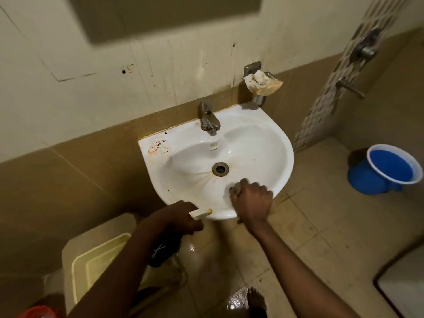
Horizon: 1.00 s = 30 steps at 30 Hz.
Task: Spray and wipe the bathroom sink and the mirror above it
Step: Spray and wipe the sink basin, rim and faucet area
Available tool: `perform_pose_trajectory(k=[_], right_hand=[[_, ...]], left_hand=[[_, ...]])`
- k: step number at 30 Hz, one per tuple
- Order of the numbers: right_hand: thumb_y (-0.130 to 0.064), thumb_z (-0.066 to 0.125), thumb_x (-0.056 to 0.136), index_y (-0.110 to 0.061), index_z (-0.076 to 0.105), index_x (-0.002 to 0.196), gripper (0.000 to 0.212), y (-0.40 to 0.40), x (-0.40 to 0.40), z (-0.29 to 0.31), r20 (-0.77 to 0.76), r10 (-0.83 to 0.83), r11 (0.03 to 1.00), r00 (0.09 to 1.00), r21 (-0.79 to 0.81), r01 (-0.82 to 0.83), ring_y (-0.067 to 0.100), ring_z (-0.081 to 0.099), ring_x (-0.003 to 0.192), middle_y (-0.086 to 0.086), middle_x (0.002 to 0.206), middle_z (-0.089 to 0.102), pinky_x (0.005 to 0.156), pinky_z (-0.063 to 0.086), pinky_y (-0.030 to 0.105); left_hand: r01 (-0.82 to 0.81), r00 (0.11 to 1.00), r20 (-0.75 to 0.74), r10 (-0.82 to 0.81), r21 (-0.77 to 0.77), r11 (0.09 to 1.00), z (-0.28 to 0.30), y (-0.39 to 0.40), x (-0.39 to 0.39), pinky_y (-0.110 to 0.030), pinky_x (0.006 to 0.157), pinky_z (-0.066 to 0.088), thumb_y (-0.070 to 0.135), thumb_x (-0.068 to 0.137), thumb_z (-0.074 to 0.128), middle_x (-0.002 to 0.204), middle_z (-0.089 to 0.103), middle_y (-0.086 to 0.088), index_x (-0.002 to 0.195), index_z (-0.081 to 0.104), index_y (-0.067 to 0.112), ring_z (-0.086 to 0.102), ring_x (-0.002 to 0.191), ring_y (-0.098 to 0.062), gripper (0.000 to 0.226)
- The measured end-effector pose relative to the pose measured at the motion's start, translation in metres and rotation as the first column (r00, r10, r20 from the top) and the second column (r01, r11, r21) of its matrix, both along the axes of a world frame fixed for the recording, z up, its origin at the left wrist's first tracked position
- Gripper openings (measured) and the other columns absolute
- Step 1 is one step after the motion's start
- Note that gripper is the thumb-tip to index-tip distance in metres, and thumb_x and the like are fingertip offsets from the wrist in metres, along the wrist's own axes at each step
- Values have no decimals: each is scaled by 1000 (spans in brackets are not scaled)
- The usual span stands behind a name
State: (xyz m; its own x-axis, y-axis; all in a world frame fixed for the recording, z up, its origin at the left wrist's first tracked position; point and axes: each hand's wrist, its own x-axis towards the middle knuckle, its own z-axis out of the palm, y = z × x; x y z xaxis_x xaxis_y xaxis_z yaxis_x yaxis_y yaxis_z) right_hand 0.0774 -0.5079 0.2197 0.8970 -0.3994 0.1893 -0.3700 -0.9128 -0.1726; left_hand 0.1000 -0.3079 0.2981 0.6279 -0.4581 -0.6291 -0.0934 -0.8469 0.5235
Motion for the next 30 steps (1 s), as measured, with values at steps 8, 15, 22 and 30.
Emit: perform_pose_trajectory(k=[8,15,22,30], right_hand=[[-37,59,76,-18,57,75,19,58,-7,-7,123,-124,988,985,108,111,27,50,58,6,62,55,58,24,32],[-44,57,76,-16,56,70,29,83,2,-2,-4,130,984,991,121,-129,28,54,49,6,56,57,54,31,30],[-43,55,70,-24,61,98,34,21,-6,-6,74,479,862,875,148,-485,24,54,61,-2,69,58,52,30,28],[-44,58,81,-34,50,126,46,15,3,-14,28,792,567,609,333,-753,15,52,92,-4,102,56,70,43,34]], left_hand=[[-85,995,-59,78,-122,989,-15,33,-8,-16,61,50,12,84,66,64,65,4,68,59,23,59,50,1,20],[-98,994,-55,96,-24,995,-6,71,14,-4,52,43,35,62,59,72,66,5,94,72,3,57,50,12,47],[-114,992,-63,112,-31,993,-12,74,21,-7,50,45,25,75,68,83,71,-10,90,71,4,61,54,2,26],[-271,963,-23,270,-89,958,3,101,50,-31,68,50,31,65,74,76,68,-14,91,67,-4,64,67,-22,44]])
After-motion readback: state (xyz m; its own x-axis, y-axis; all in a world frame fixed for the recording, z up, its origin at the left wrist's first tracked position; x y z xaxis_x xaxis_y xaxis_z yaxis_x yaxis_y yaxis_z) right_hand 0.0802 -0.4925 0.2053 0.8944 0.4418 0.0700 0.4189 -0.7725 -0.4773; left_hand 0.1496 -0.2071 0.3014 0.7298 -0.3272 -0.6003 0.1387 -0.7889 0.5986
